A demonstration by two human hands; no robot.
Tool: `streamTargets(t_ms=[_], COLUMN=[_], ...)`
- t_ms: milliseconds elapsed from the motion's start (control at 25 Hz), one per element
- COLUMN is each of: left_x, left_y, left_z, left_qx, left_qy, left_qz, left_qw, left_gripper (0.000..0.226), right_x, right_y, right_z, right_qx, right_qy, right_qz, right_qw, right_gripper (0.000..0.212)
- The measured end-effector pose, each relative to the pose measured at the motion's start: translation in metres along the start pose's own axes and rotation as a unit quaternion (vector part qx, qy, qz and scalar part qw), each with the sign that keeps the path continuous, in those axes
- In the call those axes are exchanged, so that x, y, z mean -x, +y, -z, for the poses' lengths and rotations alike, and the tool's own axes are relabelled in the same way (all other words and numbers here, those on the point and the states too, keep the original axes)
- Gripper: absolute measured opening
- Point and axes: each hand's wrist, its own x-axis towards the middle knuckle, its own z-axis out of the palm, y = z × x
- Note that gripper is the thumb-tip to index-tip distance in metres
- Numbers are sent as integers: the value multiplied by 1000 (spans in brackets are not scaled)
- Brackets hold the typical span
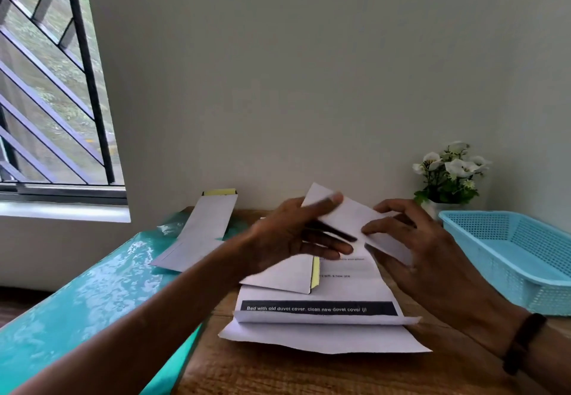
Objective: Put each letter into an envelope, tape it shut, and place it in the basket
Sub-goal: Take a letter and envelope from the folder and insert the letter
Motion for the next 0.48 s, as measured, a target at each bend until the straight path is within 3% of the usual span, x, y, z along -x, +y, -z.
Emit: streamTargets(t_ms=[80, 160, 200, 240, 320, 480], left_x=[5, 14, 19, 22, 22, 14], left_y=[18, 27, 27, 24, 17, 8], left_z=[23, 47, 56, 62, 65, 63], left_qx=[-185, -478, -576, -623, -646, -648], left_qy=[7, 19, 8, -7, -44, -66], left_qz=[-1, 16, 54, 96, 138, 148], left_qw=[983, 878, 815, 776, 750, 744], left_gripper=[82, 109, 118, 123, 127, 124], right_x=[-1, -1, -1, -1, -2, -5], right_y=[7, 15, 18, 20, 23, 29], right_z=[-2, -1, -1, 0, 1, 9], right_qx=[-2, 7, 9, 14, 21, 22], right_qy=[11, -13, -41, -75, -143, -200], right_qz=[-11, 1, 13, 31, 67, 97], right_qw=[1000, 1000, 999, 997, 987, 975], right_gripper=[44, 49, 53, 57, 62, 55])
